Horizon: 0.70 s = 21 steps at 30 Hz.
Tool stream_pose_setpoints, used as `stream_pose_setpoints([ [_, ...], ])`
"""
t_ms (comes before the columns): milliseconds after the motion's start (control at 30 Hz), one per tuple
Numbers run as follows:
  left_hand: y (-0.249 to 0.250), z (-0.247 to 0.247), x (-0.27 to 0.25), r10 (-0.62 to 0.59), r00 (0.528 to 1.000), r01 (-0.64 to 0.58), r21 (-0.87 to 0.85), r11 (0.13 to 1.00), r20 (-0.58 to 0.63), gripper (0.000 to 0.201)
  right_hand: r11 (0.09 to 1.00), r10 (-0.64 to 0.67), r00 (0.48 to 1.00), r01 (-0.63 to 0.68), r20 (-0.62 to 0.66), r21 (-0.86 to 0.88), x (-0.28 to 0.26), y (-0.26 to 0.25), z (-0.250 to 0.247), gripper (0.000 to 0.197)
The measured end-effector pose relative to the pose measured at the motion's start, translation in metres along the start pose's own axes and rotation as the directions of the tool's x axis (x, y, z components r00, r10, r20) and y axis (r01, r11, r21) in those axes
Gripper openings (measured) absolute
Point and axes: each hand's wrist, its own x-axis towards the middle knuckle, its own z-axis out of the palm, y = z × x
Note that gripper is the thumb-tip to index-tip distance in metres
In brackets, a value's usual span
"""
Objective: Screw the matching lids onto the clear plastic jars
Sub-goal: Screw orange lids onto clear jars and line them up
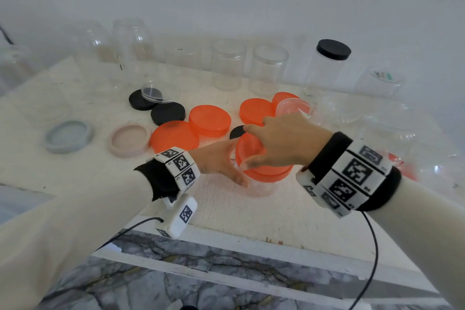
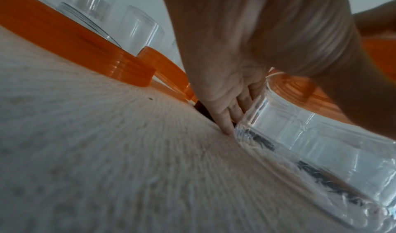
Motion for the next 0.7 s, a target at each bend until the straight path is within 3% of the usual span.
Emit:
stream_pose_setpoints([
  [100, 0.001, 0.001, 0.0, -0.009, 1.0, 0.009, -0.005, 1.0, -0.016, 0.078, 0.968, -0.103, 0.984, 0.066, 0.143, 0.242, -0.003, 0.009, -0.003, 0.089],
  [167, 0.001, 0.001, -0.001, -0.011, 1.0, 0.011, 0.012, 1.0, -0.023, 0.084, 0.943, -0.202, 0.964, 0.144, 0.171, 0.299, -0.007, 0.012, -0.005, 0.091],
  [233, 0.0, 0.001, -0.001, -0.013, 1.0, 0.013, 0.009, 1.0, -0.01, 0.083, 0.943, -0.195, 0.973, 0.151, 0.126, 0.296, -0.009, 0.011, -0.003, 0.086],
  [400, 0.001, 0.001, -0.001, -0.015, 1.0, 0.015, 0.006, 1.0, -0.013, 0.079, 0.994, 0.024, 1.0, -0.025, 0.012, 0.102, -0.009, -0.002, 0.007, 0.088],
  [567, 0.001, 0.001, -0.001, -0.01, 1.0, 0.01, 0.009, 1.0, -0.022, 0.084, 0.935, -0.227, 0.959, 0.166, 0.169, 0.315, -0.013, 0.01, -0.003, 0.09],
  [633, -0.001, 0.0, -0.001, -0.025, 1.0, 0.025, 0.009, 1.0, -0.013, 0.085, 0.941, -0.212, 0.968, 0.165, 0.133, 0.295, -0.011, 0.009, 0.0, 0.083],
  [700, -0.001, 0.001, 0.0, -0.028, 0.999, 0.029, 0.016, 0.999, -0.018, 0.085, 0.971, -0.112, 0.992, 0.098, 0.051, 0.219, -0.008, 0.003, 0.002, 0.078],
])
